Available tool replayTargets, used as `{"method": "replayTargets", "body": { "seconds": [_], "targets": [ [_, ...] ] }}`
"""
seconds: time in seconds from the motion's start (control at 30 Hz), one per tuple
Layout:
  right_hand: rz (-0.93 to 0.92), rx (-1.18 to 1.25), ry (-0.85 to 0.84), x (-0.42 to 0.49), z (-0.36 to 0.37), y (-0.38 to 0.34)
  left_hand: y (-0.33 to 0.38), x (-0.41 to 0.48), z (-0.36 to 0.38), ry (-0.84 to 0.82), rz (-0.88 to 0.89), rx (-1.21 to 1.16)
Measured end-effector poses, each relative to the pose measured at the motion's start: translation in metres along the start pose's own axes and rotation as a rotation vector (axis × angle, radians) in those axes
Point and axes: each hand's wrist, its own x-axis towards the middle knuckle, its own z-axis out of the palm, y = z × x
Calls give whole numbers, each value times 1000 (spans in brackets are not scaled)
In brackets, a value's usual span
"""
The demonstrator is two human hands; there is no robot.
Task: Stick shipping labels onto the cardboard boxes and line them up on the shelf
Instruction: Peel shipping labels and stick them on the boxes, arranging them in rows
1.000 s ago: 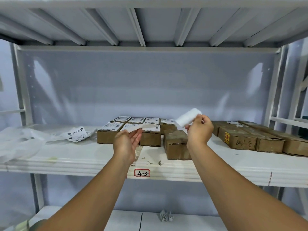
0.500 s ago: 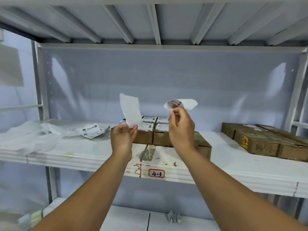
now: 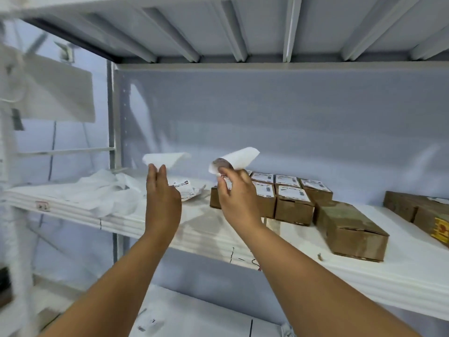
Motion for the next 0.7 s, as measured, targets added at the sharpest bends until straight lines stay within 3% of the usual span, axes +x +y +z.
{"method": "replayTargets", "body": {
  "seconds": [0.1, 0.13, 0.23, 0.3, 0.7],
  "targets": [
    [-28, -33, -81, 3, 21, 0, -40, 17, -11, -70, 35, 484],
    [-36, -36, -100, 4, 28, 1, -52, 23, -14, -71, -43, 562],
    [-29, -24, -145, 9, 46, 7, -77, 40, -23, -126, -329, 612],
    [-11, -21, -191, 14, 57, 11, -87, 44, -21, -207, -389, 634],
    [-83, -103, -357, 16, 84, 23, -115, 83, -6, -568, -224, 654]
  ]
}}
